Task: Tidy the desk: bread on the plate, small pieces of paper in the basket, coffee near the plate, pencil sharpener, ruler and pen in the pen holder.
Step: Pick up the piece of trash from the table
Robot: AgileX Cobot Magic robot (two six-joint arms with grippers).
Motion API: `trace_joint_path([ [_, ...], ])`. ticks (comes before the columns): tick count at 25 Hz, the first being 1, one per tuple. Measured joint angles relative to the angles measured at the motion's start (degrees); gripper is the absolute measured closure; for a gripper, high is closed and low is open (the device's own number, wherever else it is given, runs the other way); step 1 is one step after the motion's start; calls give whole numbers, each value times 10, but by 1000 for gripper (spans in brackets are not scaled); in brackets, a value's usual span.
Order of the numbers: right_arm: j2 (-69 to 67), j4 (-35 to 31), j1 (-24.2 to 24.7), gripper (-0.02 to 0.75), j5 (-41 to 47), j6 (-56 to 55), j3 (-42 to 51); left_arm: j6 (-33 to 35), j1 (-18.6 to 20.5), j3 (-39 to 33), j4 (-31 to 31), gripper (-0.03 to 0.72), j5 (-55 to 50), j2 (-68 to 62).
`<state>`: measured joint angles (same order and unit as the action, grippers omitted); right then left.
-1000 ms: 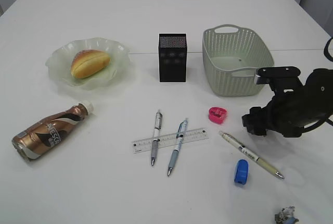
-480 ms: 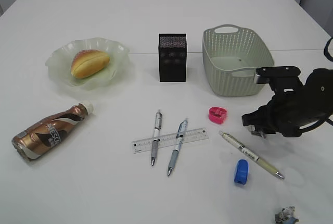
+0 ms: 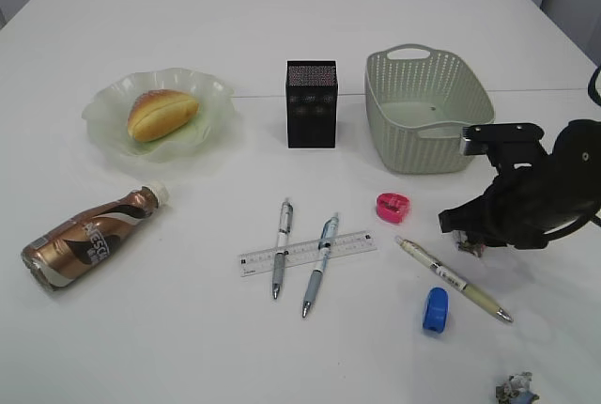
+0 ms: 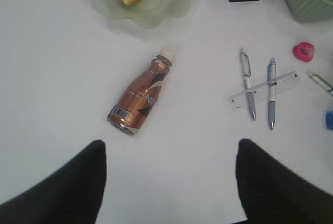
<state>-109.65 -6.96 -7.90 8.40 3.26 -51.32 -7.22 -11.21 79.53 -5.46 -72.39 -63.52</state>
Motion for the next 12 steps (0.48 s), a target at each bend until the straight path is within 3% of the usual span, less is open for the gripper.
trace_joint_path([
  [12,82,0,0,725,157,-1,0,0,0,0,0,129,0,0],
])
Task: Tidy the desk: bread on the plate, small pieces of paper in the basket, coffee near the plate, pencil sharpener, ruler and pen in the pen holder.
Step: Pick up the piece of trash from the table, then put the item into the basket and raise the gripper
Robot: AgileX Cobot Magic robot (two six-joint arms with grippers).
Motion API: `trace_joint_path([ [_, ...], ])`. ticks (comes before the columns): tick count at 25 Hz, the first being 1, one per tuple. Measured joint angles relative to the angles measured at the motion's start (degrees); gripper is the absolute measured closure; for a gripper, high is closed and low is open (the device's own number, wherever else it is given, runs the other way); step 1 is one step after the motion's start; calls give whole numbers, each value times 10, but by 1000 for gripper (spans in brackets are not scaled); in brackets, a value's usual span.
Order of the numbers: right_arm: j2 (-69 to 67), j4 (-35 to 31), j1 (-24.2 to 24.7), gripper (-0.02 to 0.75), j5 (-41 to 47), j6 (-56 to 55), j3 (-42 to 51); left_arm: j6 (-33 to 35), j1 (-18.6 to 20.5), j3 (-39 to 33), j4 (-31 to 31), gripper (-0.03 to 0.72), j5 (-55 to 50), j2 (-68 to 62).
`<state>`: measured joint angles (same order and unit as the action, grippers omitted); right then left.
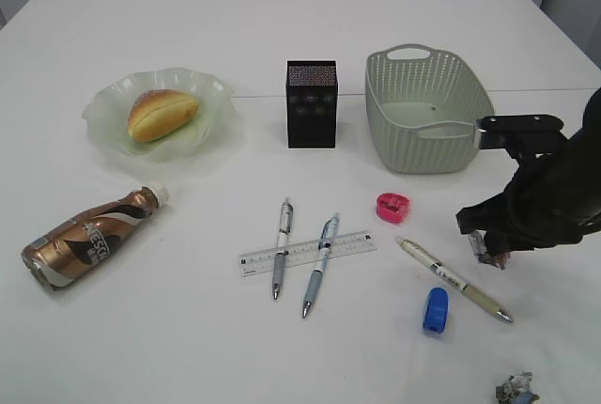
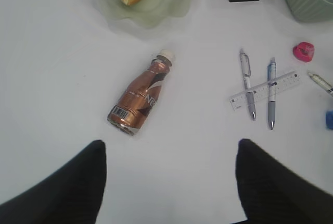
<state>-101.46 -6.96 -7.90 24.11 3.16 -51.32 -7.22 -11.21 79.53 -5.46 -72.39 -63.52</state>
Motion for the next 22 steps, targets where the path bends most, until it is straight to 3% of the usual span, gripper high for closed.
trace_joint_path([
  [5,51,-1,0,725,109,0,-15,0,0,0,0,129,0,0],
  [12,77,14,0,725,341,-2,-187,0,0,0,0,129,0,0],
  [22,28,53,0,725,348,-37,-419,0,0,0,2,129,0,0],
])
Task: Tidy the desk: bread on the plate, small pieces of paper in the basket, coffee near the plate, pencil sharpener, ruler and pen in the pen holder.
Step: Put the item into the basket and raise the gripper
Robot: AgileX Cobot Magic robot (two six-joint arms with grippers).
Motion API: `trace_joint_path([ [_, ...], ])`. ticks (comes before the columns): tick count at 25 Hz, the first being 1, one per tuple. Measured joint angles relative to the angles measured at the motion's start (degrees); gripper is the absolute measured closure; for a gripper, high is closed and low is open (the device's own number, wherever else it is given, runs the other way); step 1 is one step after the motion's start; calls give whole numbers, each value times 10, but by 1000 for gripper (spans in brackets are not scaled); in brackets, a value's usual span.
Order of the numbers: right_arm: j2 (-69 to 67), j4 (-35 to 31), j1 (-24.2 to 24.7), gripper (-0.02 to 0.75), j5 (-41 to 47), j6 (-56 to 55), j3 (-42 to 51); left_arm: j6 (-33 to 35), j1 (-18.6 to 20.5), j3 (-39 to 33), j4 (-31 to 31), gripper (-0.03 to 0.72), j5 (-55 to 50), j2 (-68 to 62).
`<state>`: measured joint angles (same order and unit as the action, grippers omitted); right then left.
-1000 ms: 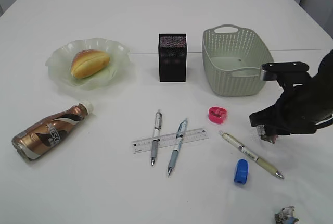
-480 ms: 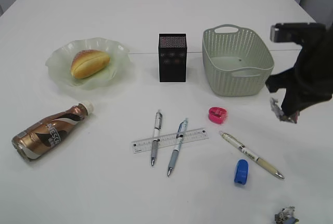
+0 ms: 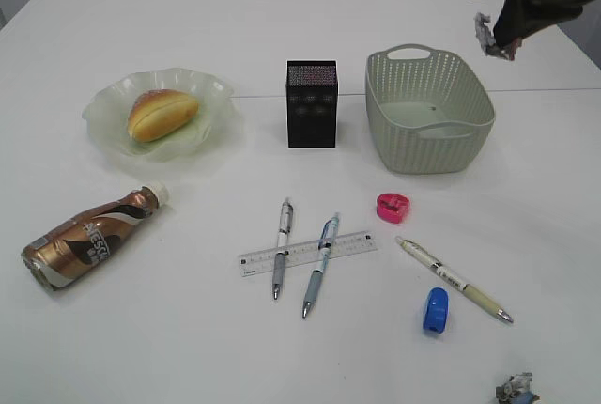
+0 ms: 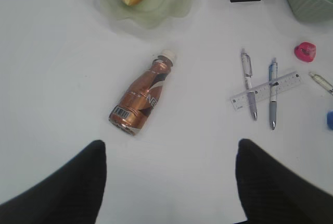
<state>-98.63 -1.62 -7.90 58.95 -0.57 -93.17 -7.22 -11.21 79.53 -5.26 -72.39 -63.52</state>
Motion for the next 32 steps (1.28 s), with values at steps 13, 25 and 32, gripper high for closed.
trace_joint_path([
  [13,-144,64,0,724,-107,-21,-106,0,0,0,3,129,0,0],
  [25,-257,79,0,723,-166,-49,-159,0,0,0,3,129,0,0],
  [32,-274,78,0,546,-175,-63,-159,0,0,0,3,129,0,0],
])
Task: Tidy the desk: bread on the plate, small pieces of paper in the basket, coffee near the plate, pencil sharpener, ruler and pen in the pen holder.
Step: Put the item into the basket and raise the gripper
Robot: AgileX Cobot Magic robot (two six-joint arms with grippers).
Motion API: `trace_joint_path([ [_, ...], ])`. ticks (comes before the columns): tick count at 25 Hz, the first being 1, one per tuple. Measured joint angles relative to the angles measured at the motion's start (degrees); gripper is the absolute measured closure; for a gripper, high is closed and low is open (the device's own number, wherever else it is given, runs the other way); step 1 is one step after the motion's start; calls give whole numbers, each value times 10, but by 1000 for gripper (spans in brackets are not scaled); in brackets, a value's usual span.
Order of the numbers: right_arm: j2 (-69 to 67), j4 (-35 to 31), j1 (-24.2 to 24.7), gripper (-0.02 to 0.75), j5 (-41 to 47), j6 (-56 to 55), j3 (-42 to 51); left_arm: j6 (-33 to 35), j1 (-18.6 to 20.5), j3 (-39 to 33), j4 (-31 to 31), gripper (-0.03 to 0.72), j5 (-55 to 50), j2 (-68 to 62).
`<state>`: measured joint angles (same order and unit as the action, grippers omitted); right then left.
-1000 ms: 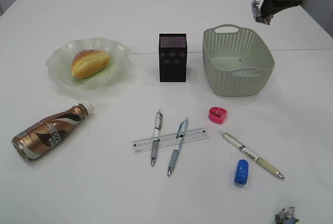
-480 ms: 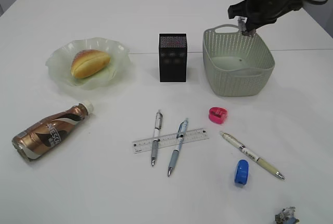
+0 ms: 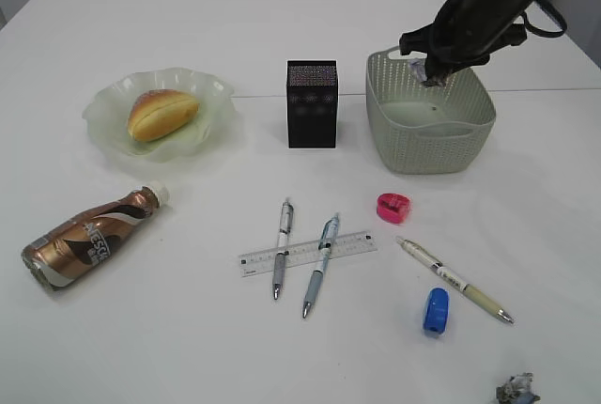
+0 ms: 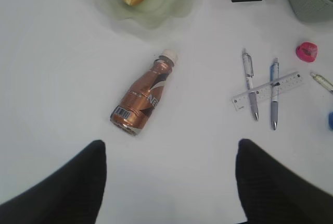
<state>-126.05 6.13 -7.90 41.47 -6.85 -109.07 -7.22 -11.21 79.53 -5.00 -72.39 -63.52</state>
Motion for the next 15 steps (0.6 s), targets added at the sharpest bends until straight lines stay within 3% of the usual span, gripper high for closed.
trace_joint_path([
  [5,0,-12,0,228,-7,-3,-1,0,0,0,0,129,0,0],
  [8,0,-12,0,174,-7,-4,-1,0,0,0,0,129,0,0],
  [15,0,-11,0,159,-7,-6,-1,0,0,0,0,129,0,0],
])
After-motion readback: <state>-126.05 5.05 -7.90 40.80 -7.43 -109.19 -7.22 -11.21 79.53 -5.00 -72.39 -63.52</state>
